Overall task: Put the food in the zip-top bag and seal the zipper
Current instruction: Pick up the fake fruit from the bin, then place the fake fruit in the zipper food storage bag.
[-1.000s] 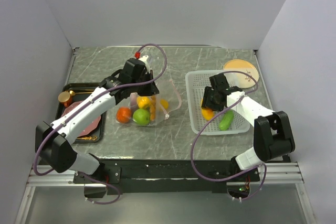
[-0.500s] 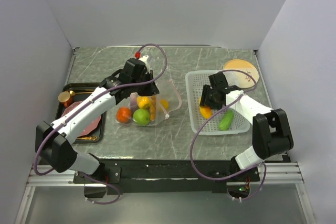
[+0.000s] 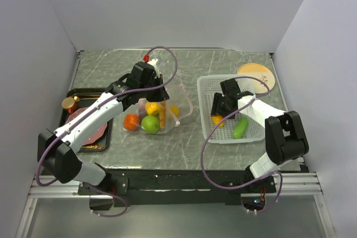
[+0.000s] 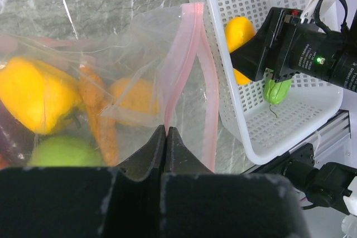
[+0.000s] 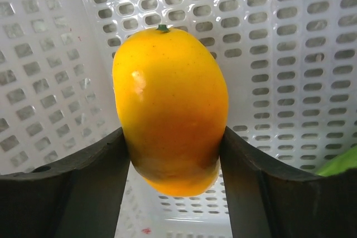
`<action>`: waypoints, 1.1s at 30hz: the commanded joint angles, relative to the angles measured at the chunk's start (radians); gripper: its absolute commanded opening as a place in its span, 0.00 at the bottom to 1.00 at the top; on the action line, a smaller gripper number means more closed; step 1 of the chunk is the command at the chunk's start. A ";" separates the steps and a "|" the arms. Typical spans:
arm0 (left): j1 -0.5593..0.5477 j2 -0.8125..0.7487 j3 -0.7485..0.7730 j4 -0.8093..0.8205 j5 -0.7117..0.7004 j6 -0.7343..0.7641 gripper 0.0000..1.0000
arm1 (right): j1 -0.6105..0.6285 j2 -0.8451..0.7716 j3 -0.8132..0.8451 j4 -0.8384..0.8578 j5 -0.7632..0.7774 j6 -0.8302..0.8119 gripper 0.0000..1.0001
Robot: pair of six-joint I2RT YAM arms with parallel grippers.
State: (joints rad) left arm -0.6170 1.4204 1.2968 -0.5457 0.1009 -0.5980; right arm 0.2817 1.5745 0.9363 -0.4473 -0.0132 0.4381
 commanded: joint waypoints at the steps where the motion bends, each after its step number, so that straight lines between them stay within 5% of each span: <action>1: -0.003 -0.008 0.029 0.021 0.008 0.000 0.01 | -0.004 -0.073 -0.002 0.015 0.004 0.007 0.33; 8: -0.003 -0.012 0.033 0.013 0.006 0.004 0.01 | -0.006 -0.189 0.035 -0.016 0.018 0.037 0.26; 16: -0.003 -0.012 0.027 0.019 0.011 0.000 0.01 | 0.048 -0.373 -0.014 0.199 -0.272 0.186 0.29; 33: -0.003 -0.021 0.019 0.030 0.023 -0.009 0.01 | 0.244 -0.234 0.139 0.148 -0.358 0.057 0.34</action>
State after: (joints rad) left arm -0.6170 1.4204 1.2968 -0.5426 0.1123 -0.5991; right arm 0.5083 1.2839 1.0267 -0.3138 -0.3210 0.5404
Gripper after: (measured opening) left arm 0.019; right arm 0.662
